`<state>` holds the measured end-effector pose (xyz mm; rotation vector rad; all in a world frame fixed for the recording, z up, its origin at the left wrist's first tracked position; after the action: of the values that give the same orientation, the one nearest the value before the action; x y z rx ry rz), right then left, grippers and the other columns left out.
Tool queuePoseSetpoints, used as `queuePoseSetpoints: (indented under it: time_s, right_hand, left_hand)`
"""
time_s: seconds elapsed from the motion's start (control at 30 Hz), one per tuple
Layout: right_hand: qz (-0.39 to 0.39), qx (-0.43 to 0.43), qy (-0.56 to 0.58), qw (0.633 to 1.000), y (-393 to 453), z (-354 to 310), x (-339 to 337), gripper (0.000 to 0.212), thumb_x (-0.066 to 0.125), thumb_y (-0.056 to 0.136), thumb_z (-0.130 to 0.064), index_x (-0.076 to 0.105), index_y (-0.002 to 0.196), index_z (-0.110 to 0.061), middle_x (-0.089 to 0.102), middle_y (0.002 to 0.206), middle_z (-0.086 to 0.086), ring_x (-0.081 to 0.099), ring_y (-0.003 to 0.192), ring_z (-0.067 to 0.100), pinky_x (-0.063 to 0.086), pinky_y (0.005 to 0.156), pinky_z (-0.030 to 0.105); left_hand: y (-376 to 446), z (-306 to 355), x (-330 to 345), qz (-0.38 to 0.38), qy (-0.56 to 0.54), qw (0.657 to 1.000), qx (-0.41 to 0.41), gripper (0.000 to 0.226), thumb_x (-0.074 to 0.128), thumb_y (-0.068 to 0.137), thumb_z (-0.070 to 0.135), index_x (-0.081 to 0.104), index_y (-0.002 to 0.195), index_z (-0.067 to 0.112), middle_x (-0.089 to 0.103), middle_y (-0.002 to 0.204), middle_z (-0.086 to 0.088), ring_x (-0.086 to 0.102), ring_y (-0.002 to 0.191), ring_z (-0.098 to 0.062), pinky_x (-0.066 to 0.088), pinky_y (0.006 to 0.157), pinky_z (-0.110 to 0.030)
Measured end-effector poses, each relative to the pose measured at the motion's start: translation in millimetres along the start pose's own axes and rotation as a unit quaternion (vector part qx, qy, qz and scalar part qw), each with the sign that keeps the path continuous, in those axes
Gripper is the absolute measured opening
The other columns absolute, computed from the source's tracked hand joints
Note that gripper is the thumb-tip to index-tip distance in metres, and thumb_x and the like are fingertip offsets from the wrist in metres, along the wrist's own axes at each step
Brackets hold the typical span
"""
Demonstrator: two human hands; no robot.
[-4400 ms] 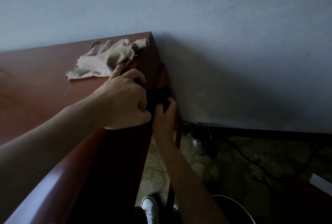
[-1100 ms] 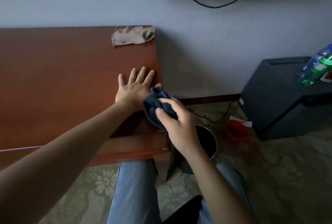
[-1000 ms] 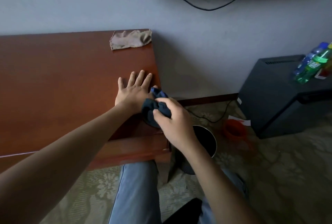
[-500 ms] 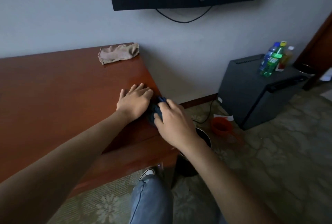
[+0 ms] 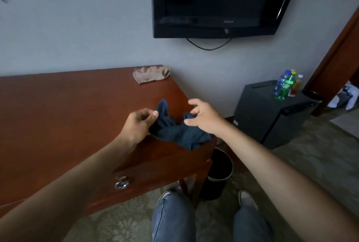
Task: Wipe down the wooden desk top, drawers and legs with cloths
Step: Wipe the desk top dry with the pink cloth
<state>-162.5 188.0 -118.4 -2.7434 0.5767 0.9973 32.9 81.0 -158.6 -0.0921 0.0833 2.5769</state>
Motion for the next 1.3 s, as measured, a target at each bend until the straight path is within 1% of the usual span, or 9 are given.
queuePoseSetpoints:
  time_s: [0.13, 0.23, 0.5, 0.6, 0.83, 0.93, 1.07, 1.17, 1.3]
  right_hand:
    - [0.109, -0.024, 0.0, 0.994, 23, -4, -12, 0.013, 0.082, 0.084, -0.018, 0.076, 0.095, -0.02, 0.073, 0.092, -0.004, 0.066, 0.085, 0.013, 0.048, 0.068, 0.021]
    - [0.106, -0.033, -0.001, 0.994, 61, -3, -18, 0.015, 0.081, 0.084, -0.024, 0.067, 0.08, -0.025, 0.069, 0.081, -0.006, 0.064, 0.077, 0.014, 0.047, 0.066, 0.027]
    - [-0.18, -0.035, 0.007, 0.983, 156, -1, -21, 0.019, 0.079, 0.085, -0.008, 0.062, 0.088, -0.016, 0.064, 0.077, 0.003, 0.056, 0.069, 0.014, 0.042, 0.062, 0.029]
    - [-0.188, -0.013, 0.022, 0.982, 166, -4, -33, 0.007, 0.08, 0.087, -0.017, 0.075, 0.092, -0.017, 0.077, 0.092, 0.006, 0.073, 0.09, 0.022, 0.056, 0.079, 0.037]
    - [-0.171, 0.102, 0.025, 0.98, 177, -56, -80, 0.051, 0.069, 0.089, -0.055, 0.063, 0.08, -0.006, 0.056, 0.07, 0.005, 0.053, 0.07, 0.014, 0.041, 0.068, 0.034]
    - [-0.176, 0.126, 0.167, 0.962, 174, -97, -97, 0.023, 0.068, 0.097, -0.031, 0.071, 0.098, -0.007, 0.073, 0.097, 0.021, 0.069, 0.087, 0.023, 0.06, 0.083, 0.043]
    - [-0.123, 0.182, 0.273, 0.937, 161, -133, -103, 0.008, 0.068, 0.097, -0.014, 0.073, 0.099, -0.007, 0.069, 0.077, 0.012, 0.065, 0.062, 0.021, 0.058, 0.059, 0.031]
    - [-0.08, 0.246, 0.209, 0.943, 142, -118, -74, 0.005, 0.07, 0.095, -0.008, 0.072, 0.099, -0.01, 0.066, 0.07, 0.009, 0.058, 0.047, 0.014, 0.048, 0.045, 0.026]
    - [-0.154, 0.362, 0.046, 0.918, 95, -64, -18, 0.013, 0.068, 0.093, -0.001, 0.068, 0.105, 0.004, 0.067, 0.072, 0.013, 0.058, 0.045, 0.015, 0.045, 0.041, 0.026]
  left_hand:
    - [19, 17, -33, 0.088, -0.023, 0.996, -0.001, 0.027, 0.054, 0.107, 0.017, 0.058, 0.081, 0.009, 0.065, 0.071, -0.005, 0.064, 0.063, -0.019, 0.057, 0.057, -0.029]
    - [49, 16, -50, 0.143, 0.047, 0.988, -0.017, 0.025, 0.054, 0.108, 0.021, 0.06, 0.094, 0.001, 0.067, 0.09, -0.018, 0.069, 0.07, -0.026, 0.058, 0.055, -0.029]
    - [95, 4, -81, 0.258, 0.046, 0.955, -0.138, 0.017, 0.065, 0.1, 0.007, 0.058, 0.115, 0.006, 0.064, 0.101, -0.016, 0.071, 0.073, -0.02, 0.057, 0.05, -0.023]
    - [93, 22, -86, 0.226, 0.006, 0.956, -0.187, 0.021, 0.057, 0.103, 0.003, 0.065, 0.121, 0.009, 0.067, 0.11, -0.019, 0.073, 0.091, -0.027, 0.063, 0.065, -0.028]
    - [84, 92, -110, 0.177, -0.1, 0.948, -0.243, 0.032, 0.066, 0.093, -0.007, 0.064, 0.125, -0.006, 0.071, 0.114, -0.022, 0.074, 0.101, -0.031, 0.062, 0.086, -0.032]
    - [80, 116, -128, 0.223, -0.195, 0.926, -0.233, 0.026, 0.069, 0.092, 0.001, 0.064, 0.116, -0.008, 0.068, 0.104, -0.02, 0.074, 0.092, -0.028, 0.063, 0.084, -0.037]
    - [83, 138, -154, 0.26, -0.246, 0.914, -0.191, 0.02, 0.059, 0.097, -0.007, 0.063, 0.11, 0.007, 0.063, 0.089, -0.006, 0.072, 0.076, -0.015, 0.063, 0.075, -0.03]
    - [80, 122, -169, 0.285, -0.164, 0.92, -0.214, 0.037, 0.07, 0.095, 0.004, 0.059, 0.128, 0.016, 0.07, 0.104, -0.007, 0.074, 0.09, -0.022, 0.062, 0.08, -0.035]
    - [37, 51, -152, 0.294, 0.103, 0.845, -0.435, 0.032, 0.069, 0.071, 0.032, 0.07, 0.087, 0.004, 0.072, 0.082, -0.018, 0.07, 0.078, -0.037, 0.056, 0.066, -0.043]
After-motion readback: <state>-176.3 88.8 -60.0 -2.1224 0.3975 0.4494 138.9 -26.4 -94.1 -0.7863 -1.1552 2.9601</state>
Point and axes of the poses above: each hand's wrist, its own y-axis towards the middle knuckle, its own x-axis out of the palm, z = x × y, the point moved 3 cm from there along y, towards the middle knuckle
